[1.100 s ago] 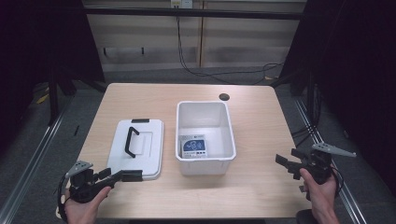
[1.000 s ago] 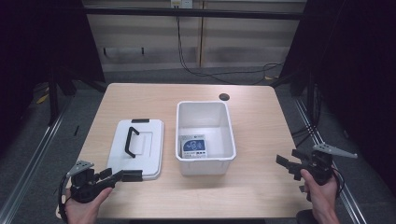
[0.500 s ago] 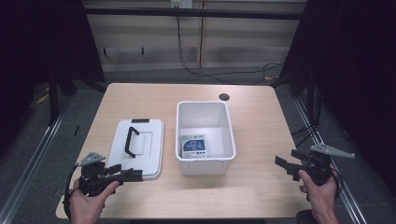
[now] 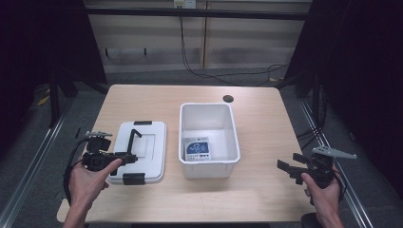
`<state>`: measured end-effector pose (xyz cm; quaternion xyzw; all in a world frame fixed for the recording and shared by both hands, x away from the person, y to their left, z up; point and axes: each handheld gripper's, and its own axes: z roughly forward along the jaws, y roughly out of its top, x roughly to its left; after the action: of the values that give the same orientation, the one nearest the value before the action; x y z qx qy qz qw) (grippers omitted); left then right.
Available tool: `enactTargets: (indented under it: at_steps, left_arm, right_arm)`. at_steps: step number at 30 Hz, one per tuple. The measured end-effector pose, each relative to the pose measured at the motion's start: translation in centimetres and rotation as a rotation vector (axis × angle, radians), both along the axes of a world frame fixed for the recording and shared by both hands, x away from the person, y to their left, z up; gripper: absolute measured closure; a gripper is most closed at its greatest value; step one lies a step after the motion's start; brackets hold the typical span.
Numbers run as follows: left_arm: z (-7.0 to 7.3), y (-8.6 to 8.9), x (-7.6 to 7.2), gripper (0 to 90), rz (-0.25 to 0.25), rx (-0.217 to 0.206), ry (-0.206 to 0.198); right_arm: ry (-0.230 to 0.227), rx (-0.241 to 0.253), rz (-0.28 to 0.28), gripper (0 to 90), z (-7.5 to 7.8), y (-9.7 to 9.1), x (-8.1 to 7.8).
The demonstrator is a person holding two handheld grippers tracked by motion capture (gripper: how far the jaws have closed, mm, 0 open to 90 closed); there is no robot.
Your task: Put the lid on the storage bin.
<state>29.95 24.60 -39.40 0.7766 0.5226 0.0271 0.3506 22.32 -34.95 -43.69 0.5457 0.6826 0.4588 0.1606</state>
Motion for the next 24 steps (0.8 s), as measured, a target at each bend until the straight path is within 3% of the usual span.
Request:
enactTargets:
  at_steps: [2,3,5,9,12,15,17,19,24]
  left_arm:
    - [0.5,-0.4,0.7,55.9,0.007,0.042,0.029]
    - [0.9,-0.7,1.8,55.2,0.014,0.081,0.069]
    - [1.1,-0.8,2.3,55.8,0.024,0.100,0.084]
    - [0.9,-1.5,4.3,56.1,0.055,0.189,0.143]
    - [0.4,-1.6,5.7,56.9,0.075,0.234,0.216]
    - [0.2,-1.3,6.7,57.7,0.113,0.239,0.247]
    - [-0.1,-1.4,7.4,57.7,0.106,0.270,0.284]
    - [-0.2,-1.8,8.0,57.6,0.110,0.301,0.293]
    - [-0.2,-2.1,9.3,56.9,0.121,0.319,0.316]
  right_arm:
    - [0.008,0.003,0.007,14.5,0.0,0.1,0.0]
    - [0.014,0.008,0.011,14.4,-0.1,0.1,0.0]
    - [0.026,0.011,0.022,14.4,-0.2,0.1,0.1]
    - [0.037,0.012,0.034,14.4,-0.2,0.3,0.2]
    - [0.043,0.016,0.039,14.4,-0.3,0.3,0.3]
    - [0.050,0.015,0.045,14.5,-0.4,0.3,0.3]
    - [0.059,0.021,0.055,14.4,-0.4,0.4,0.3]
    - [0.063,0.016,0.064,14.5,-0.5,0.5,0.4]
    - [0.073,0.014,0.070,14.4,-0.6,0.6,0.5]
